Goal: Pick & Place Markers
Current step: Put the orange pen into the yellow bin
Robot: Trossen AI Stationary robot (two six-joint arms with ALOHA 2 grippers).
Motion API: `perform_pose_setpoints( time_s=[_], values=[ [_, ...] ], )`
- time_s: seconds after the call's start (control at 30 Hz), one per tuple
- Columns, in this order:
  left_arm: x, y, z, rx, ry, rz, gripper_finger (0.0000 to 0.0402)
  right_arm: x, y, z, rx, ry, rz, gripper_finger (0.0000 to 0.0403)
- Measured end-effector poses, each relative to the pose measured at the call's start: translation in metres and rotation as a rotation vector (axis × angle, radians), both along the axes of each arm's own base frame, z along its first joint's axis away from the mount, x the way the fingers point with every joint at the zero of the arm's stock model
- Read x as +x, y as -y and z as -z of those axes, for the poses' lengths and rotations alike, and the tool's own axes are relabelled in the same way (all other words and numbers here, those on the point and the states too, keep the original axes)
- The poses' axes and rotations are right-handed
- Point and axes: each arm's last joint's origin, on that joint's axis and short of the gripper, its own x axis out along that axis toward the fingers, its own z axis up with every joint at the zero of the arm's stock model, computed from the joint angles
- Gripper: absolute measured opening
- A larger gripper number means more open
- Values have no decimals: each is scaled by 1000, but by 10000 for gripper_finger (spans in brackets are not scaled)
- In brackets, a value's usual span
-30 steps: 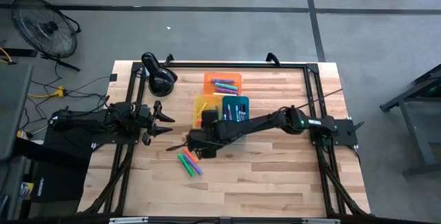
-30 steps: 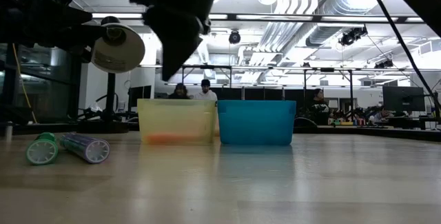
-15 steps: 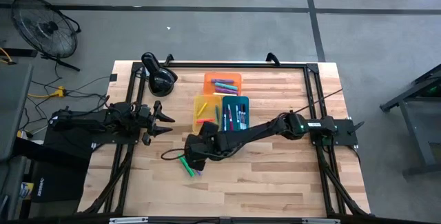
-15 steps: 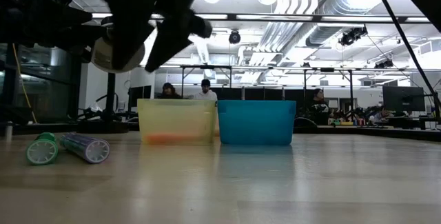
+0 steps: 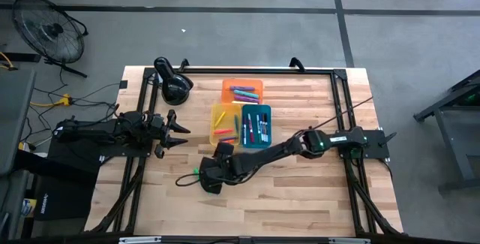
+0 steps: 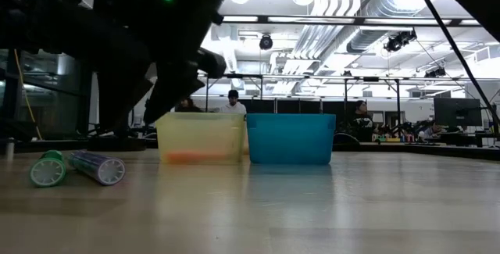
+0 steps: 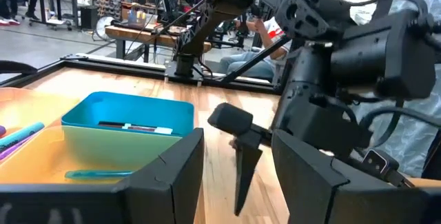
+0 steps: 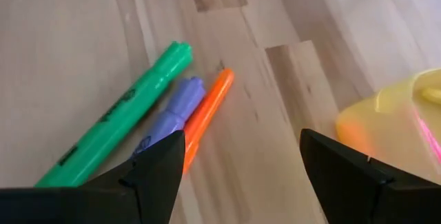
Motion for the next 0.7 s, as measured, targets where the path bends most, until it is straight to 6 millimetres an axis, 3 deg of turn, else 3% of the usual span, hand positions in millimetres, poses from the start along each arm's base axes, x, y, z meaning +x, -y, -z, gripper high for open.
perform_pose_setpoints(
  time_s=[0.33,0.7],
  values=[
    [0,0,0,0,0,0,170,4,-4,21,11,-1,26,275],
    [0,0,0,0,0,0,170,3,-4,26,42,-20,32,275]
  ],
)
